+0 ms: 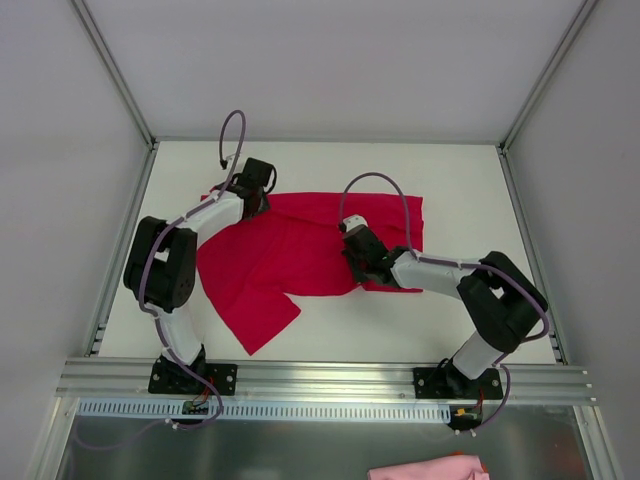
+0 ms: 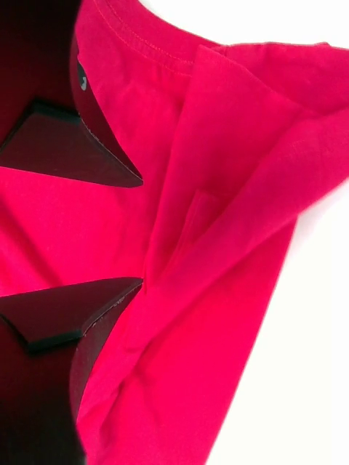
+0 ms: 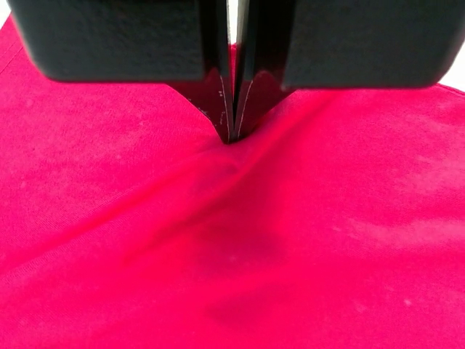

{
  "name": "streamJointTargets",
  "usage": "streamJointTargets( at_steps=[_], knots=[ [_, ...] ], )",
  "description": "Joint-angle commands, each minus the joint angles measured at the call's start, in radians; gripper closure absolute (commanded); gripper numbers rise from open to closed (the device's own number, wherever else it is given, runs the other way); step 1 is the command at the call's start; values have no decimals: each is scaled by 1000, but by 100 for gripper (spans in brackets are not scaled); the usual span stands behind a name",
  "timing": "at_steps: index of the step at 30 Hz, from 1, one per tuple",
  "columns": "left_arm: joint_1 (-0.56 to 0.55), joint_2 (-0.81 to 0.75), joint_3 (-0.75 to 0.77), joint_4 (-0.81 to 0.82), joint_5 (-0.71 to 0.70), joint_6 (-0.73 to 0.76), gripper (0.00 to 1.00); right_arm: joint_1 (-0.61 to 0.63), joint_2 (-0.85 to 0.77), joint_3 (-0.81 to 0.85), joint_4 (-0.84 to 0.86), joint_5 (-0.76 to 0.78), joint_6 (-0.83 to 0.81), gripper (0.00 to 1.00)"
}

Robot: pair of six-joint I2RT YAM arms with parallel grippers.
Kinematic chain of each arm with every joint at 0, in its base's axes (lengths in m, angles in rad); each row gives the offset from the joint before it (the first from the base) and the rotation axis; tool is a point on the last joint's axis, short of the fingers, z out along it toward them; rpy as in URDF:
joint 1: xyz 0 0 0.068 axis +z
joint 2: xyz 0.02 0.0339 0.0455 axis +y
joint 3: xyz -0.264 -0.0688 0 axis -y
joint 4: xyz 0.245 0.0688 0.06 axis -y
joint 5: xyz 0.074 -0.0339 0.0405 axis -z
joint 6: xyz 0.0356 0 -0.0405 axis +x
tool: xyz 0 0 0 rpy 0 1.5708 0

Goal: Fold and stack the t-shirts
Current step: Fold the flattened tshirt in 1/3 of the way

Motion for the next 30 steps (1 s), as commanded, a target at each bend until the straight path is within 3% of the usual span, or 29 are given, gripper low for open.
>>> streamJointTargets(
  at_steps=[1, 5, 7, 9, 12, 15, 18, 23, 30],
  knots=[
    [-1, -29, 2, 33, -24, 31, 47, 23, 18, 32, -20, -7, -6, 99],
    [-1, 21, 60, 7, -46, 34, 57, 25, 18, 32, -26, 4, -10, 99],
    [-1, 31, 76, -38, -73, 15, 83, 26, 18, 32, -29, 10, -12, 99],
    [0, 23, 59, -32, -90, 3, 84, 26, 15, 32, -29, 7, -12, 99],
    [16, 21, 42, -1, -63, 11, 79, 28, -14, 18, -19, 13, -6, 99],
    [31, 35, 26, 37, -29, 12, 66, 28, -121, -52, 40, 78, 8, 97],
    [40, 66, 30, 48, -9, 11, 52, 26, -268, -114, 38, 182, 11, 75],
    [54, 60, -4, 63, 16, 1, 51, 28, -367, -115, -72, 306, 46, 55],
    [60, 28, -38, 79, 13, -6, 51, 37, -376, -91, -153, 284, 109, 55]
  ],
)
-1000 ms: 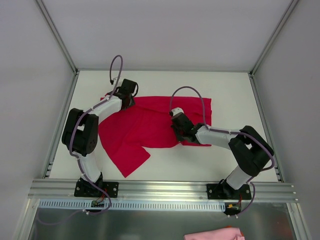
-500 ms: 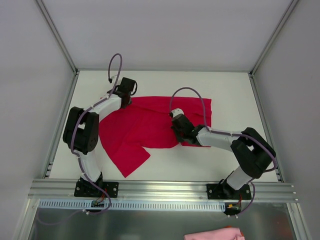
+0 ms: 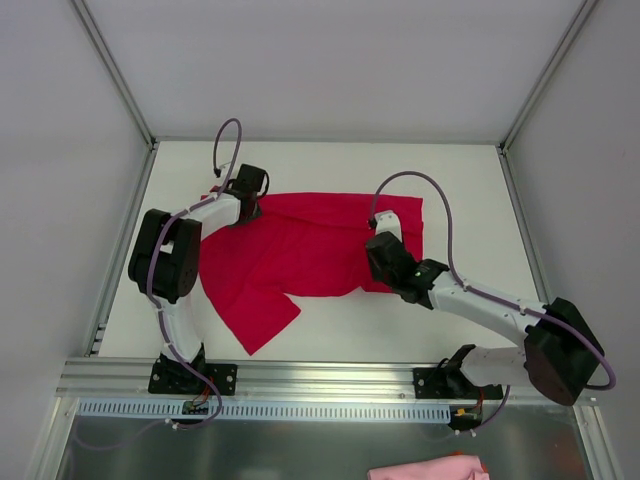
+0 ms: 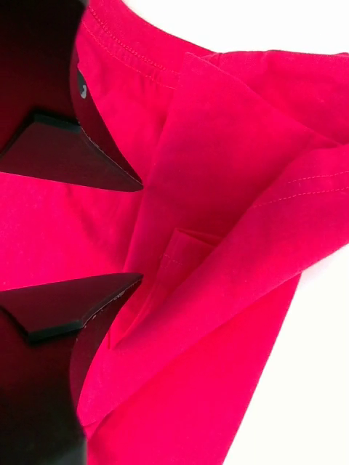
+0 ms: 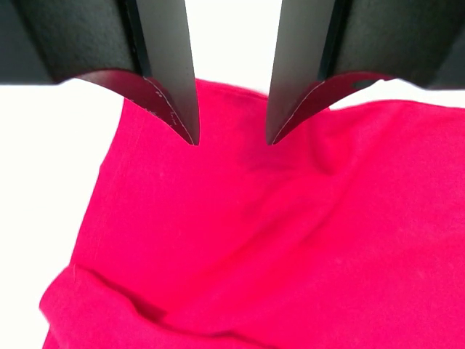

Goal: Fold and stack the t-shirts
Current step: Fold the flattened tshirt in 1/3 of the way

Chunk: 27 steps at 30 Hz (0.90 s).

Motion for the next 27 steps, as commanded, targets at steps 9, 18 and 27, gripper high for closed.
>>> streamJointTargets(
  at_steps=[9, 18, 27],
  knots=[
    [17, -23, 0, 70, 16, -10, 52, 27, 40, 29, -41, 5, 56, 57],
    [38, 21, 18, 100, 46, -7, 53, 27, 81, 30, -18, 2, 34, 57],
    [41, 29, 29, 104, 39, -13, 56, 27, 106, 32, -7, -10, 22, 58]
  ],
)
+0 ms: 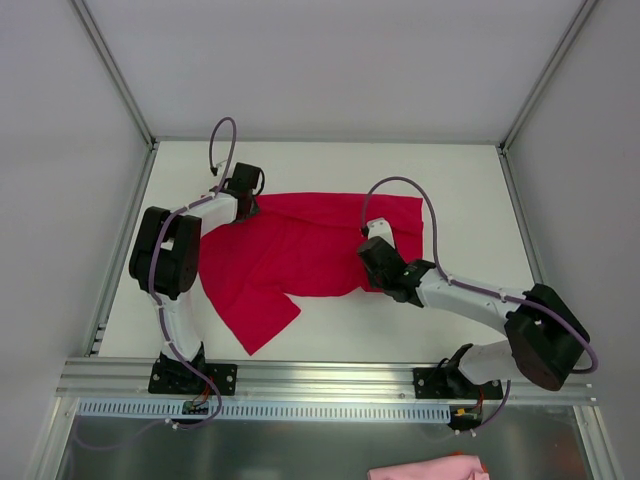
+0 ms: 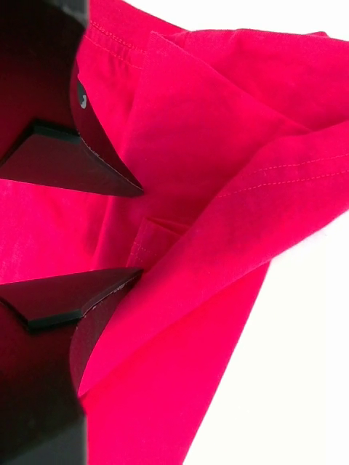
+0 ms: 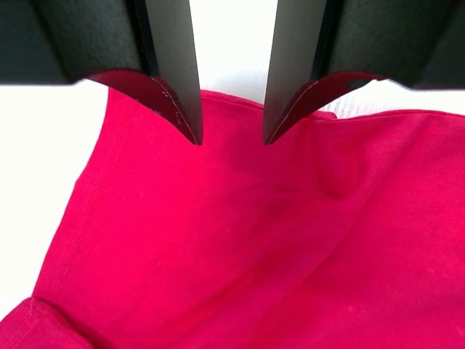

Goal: Fold and stack the t-shirts
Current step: Fold the flattened tshirt in 1/3 of the way

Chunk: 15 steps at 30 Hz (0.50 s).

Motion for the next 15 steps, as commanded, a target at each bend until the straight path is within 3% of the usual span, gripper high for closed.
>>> streamJointTargets(
  at_steps=[1, 15],
  knots=[
    [9, 5, 32, 24, -6, -12, 56, 6, 7, 29, 36, -4, -6, 58],
    [10, 20, 63, 47, -3, 12, 60, 6, 38, 32, 51, -24, -21, 59]
  ],
)
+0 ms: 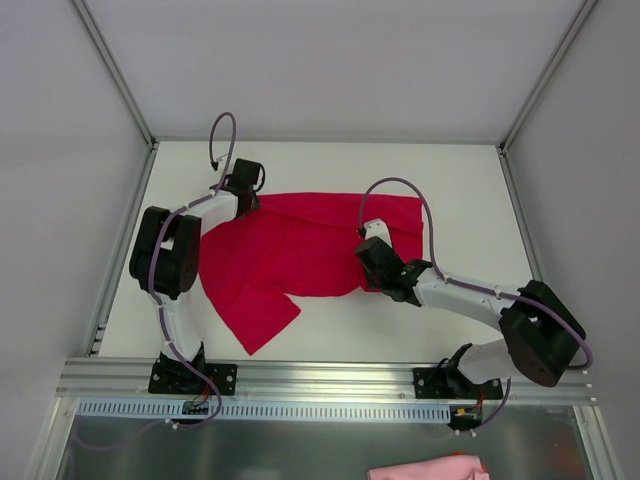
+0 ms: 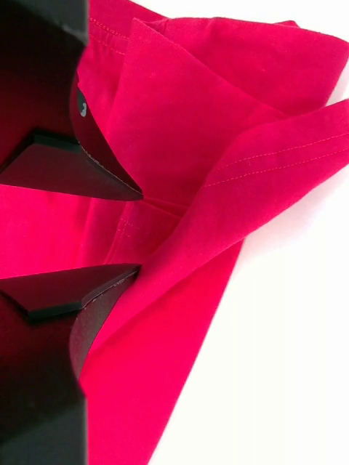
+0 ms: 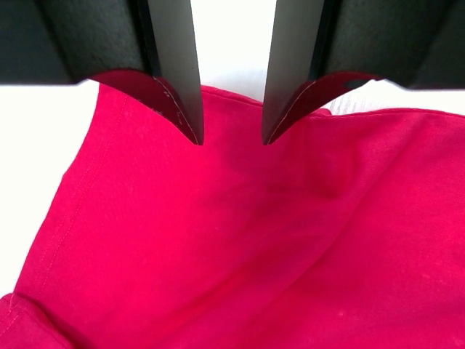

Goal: Fold and stack the t-shirts
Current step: Fold the flattened tshirt in 1/3 of the way

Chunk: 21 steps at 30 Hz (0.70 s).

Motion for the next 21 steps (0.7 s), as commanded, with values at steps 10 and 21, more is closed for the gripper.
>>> streamJointTargets(
  at_steps=[10, 21],
  knots=[
    [12, 31, 43, -10, -31, -8, 59, 6, 13, 32, 30, -1, -12, 59],
    [13, 63, 94, -78, -37, -25, 60, 6, -4, 27, 28, -2, -14, 59]
  ],
)
